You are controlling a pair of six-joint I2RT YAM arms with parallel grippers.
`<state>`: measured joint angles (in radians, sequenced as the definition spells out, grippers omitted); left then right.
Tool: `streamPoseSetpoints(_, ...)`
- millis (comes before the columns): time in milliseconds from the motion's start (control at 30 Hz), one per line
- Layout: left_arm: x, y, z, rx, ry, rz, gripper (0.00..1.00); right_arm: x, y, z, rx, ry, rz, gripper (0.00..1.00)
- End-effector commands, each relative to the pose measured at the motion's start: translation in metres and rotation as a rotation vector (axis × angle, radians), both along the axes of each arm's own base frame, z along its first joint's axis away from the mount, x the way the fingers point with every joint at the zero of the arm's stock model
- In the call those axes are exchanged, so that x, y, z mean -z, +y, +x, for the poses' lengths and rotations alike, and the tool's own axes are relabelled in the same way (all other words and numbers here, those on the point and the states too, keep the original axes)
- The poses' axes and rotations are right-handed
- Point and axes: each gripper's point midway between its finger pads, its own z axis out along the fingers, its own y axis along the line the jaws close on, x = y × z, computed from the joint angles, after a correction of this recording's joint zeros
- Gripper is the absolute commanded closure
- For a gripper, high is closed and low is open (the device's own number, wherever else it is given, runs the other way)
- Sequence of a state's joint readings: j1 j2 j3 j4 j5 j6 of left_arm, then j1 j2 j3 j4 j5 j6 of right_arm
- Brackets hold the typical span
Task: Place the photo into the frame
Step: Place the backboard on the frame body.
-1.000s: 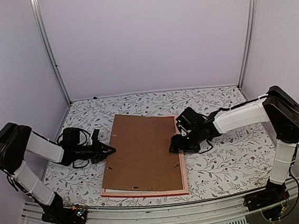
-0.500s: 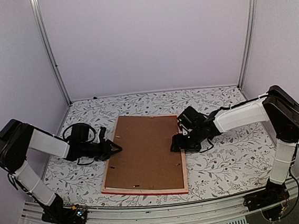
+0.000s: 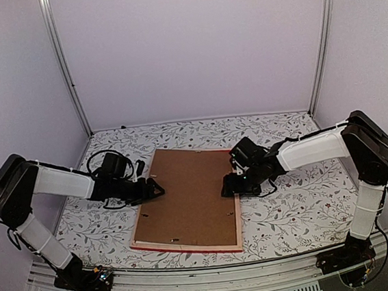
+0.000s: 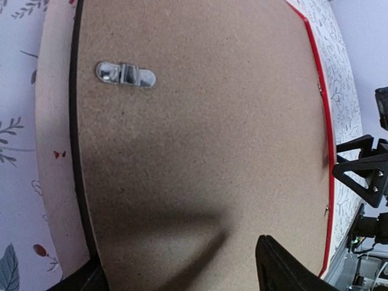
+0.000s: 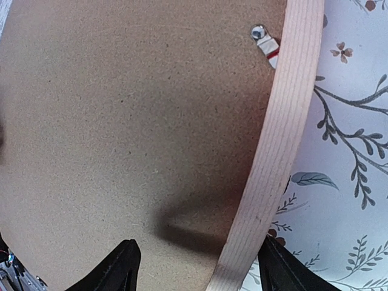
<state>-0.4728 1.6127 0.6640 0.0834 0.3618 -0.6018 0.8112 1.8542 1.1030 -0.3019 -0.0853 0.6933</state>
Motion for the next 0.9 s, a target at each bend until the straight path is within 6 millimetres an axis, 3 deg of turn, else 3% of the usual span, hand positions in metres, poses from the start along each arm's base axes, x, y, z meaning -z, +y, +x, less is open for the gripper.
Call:
streamPoseSetpoints(0, 0.023, 0.025, -0.021, -0.015, 0.072, 0.179, 0.26, -0.020, 0.003, 0.010, -0.001, -0.049, 0.019, 0.29)
streamPoseSetpoints(867, -0.029, 0.038, -0.015, -0.079, -0.019, 0.233, 0.11, -0.017, 0.004, 0.008, -0.012, -0.045, 0.025, 0.29)
